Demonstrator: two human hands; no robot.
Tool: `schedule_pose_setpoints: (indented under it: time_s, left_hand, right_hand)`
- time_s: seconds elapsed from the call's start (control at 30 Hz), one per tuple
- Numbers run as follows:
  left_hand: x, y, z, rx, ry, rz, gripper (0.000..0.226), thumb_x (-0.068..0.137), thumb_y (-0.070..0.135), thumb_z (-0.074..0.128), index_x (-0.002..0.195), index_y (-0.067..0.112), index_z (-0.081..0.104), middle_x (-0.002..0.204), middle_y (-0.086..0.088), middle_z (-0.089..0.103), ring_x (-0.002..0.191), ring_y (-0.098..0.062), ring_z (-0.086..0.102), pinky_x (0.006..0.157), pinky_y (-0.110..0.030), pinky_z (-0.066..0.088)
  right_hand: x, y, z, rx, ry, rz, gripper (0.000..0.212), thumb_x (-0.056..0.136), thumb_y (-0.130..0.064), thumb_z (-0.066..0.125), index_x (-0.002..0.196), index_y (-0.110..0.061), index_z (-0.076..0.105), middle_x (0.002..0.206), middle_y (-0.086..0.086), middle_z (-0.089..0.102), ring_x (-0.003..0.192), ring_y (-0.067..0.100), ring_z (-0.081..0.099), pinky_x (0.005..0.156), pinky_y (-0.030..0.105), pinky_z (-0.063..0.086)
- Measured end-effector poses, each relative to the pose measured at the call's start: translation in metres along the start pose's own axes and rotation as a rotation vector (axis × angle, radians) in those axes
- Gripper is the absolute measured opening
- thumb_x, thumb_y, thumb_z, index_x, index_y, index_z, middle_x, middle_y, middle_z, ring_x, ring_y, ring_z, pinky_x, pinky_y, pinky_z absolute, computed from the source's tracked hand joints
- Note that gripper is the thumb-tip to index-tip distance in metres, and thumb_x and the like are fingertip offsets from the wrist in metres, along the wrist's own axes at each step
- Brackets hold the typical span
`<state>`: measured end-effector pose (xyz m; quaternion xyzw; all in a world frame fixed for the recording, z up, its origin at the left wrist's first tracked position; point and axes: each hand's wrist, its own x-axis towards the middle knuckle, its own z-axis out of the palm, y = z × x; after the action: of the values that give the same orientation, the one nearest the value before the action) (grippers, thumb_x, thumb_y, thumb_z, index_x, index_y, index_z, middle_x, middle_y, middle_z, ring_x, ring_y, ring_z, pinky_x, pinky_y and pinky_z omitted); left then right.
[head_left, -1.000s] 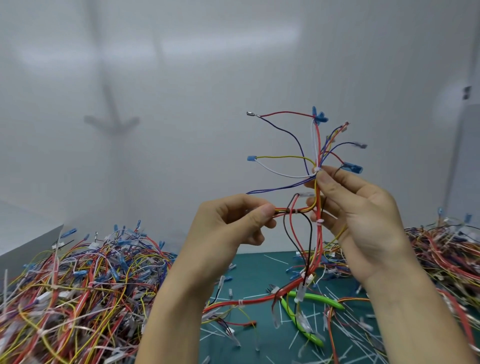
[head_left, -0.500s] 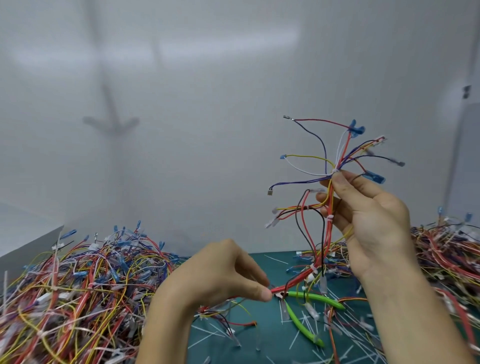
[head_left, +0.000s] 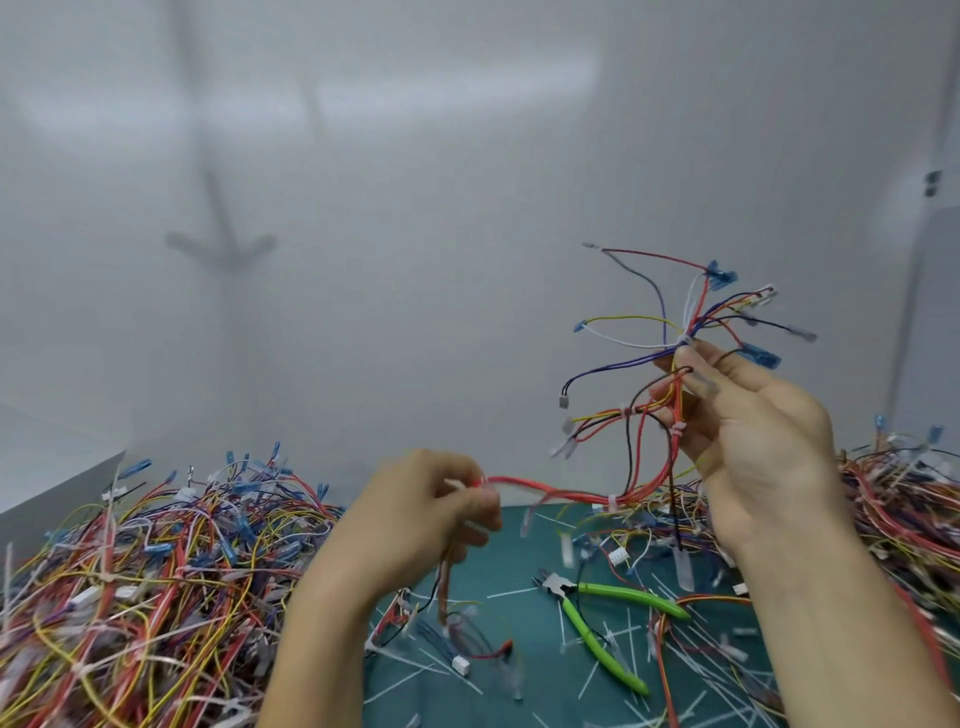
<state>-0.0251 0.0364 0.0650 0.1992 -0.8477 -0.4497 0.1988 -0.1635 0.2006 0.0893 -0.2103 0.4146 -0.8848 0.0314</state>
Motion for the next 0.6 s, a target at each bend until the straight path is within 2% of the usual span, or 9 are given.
schedule_pose_setpoints:
  time_s: [0.07, 0.2, 0.4, 0.6]
  left_hand:
    - [0.001, 0.007, 0.009, -0.176, 0.119, 0.008, 0.017, 0.098, 0.010, 0.057, 0.086, 0.000, 0.063, 0.084, -0.012, 0.077, 0.077, -0.024, 0.075, 0.077, -0.041, 0.059]
    - [0.004, 0.019, 0.021, -0.492, 0.253, 0.053, 0.017, 0.100, 0.005, 0.051, 0.084, 0.005, 0.058, 0.083, -0.015, 0.075, 0.067, -0.017, 0.072, 0.068, -0.030, 0.060]
    - [0.003, 0.027, 0.022, -0.842, 0.224, 0.113, 0.017, 0.101, 0.004, 0.046, 0.095, 0.001, 0.061, 0.096, -0.019, 0.075, 0.084, -0.027, 0.075, 0.070, -0.028, 0.062]
    - [0.002, 0.026, 0.017, -0.994, 0.168, 0.130, 0.017, 0.100, 0.005, 0.047, 0.107, -0.002, 0.062, 0.102, -0.019, 0.074, 0.091, -0.031, 0.074, 0.069, -0.026, 0.060]
  right_hand:
    - [-0.002, 0.001, 0.002, -0.005, -0.038, 0.013, 0.005, 0.091, -0.008, 0.067, 0.089, -0.013, 0.067, 0.064, -0.003, 0.071, 0.050, 0.006, 0.063, 0.045, 0.014, 0.047]
    - [-0.006, 0.002, 0.003, 0.024, -0.094, 0.017, 0.004, 0.091, -0.008, 0.066, 0.089, -0.012, 0.067, 0.062, -0.003, 0.070, 0.055, 0.007, 0.067, 0.047, 0.015, 0.050]
    - [-0.005, -0.001, 0.002, 0.110, -0.083, 0.070, 0.003, 0.092, -0.007, 0.063, 0.091, -0.009, 0.065, 0.064, -0.001, 0.072, 0.055, 0.008, 0.069, 0.044, 0.016, 0.049]
    - [-0.003, 0.001, 0.001, 0.153, -0.084, 0.145, 0.015, 0.095, -0.002, 0.058, 0.084, -0.009, 0.066, 0.062, 0.002, 0.073, 0.054, 0.008, 0.069, 0.046, 0.018, 0.053]
